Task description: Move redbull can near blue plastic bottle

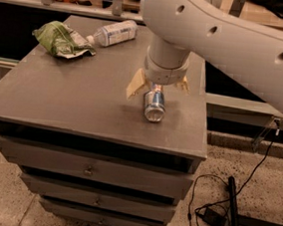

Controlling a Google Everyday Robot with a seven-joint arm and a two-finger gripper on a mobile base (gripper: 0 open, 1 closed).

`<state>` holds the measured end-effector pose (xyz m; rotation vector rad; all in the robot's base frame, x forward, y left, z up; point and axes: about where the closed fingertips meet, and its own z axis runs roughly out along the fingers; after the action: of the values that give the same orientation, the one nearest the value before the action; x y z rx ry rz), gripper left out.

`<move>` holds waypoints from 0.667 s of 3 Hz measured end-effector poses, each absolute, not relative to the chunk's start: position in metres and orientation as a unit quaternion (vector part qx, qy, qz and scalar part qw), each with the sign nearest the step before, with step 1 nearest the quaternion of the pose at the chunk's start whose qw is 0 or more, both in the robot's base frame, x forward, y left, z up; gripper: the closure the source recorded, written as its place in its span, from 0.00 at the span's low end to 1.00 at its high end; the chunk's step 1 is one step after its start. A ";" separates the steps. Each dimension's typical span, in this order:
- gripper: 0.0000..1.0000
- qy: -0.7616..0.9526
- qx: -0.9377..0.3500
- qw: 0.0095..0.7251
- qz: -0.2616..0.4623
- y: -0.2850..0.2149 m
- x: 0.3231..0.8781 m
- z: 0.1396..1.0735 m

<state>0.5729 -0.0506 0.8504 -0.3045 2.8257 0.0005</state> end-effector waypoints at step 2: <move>0.63 0.985 -0.095 0.147 0.011 -0.075 0.593 0.857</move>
Offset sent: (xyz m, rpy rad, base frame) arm 0.0354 -0.0297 0.0179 0.0432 0.0108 0.0205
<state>0.5932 -0.0753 0.8569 -0.2726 2.8338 0.0325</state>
